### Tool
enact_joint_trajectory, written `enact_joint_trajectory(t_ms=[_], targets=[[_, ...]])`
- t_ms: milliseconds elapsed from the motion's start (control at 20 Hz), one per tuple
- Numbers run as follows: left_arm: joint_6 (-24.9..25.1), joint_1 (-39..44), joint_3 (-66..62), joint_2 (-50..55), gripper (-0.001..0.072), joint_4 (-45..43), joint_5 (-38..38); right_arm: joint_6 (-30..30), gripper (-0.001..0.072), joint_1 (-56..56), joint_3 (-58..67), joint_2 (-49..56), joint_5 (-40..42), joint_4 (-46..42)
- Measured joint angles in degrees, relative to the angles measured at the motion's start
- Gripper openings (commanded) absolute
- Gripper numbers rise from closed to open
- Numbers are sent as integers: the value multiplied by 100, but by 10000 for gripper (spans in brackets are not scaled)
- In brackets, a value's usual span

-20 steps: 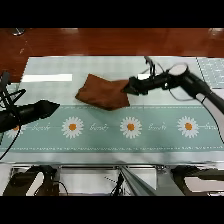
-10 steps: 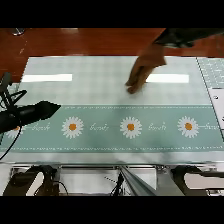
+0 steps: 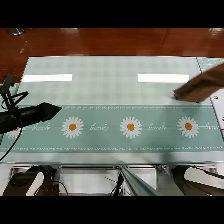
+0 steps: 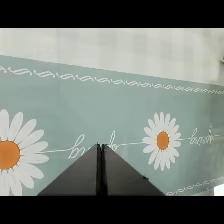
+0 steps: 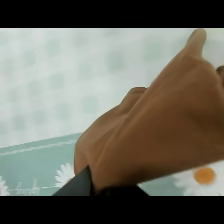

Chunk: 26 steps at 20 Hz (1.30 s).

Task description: Fold the shirts.

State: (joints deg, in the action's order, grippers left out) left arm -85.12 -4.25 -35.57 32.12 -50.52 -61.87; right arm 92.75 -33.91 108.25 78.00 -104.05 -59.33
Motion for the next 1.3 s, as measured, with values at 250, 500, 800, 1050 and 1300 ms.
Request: enact_joint_trajectory(t_ms=[250,500,800,1050,1300], targets=[[2,0,0,0,28,0,-2,81,22,-1213,-1919,-1241,-155,-1620],[9,0,0,0,28,0,26,365,628,-2133,-3932,-2404,-179,-2920],[490,-7,-31,20,27,-201,671,640,288,-2365,-4682,-2806,544,-3379],[625,96,-1327,949,26,-297,1335,-28,21,-1569,-4183,-2225,1851,-597],[649,962,-3665,2702,25,-341,525,-678,22,1445,-3799,-1633,3593,90]])
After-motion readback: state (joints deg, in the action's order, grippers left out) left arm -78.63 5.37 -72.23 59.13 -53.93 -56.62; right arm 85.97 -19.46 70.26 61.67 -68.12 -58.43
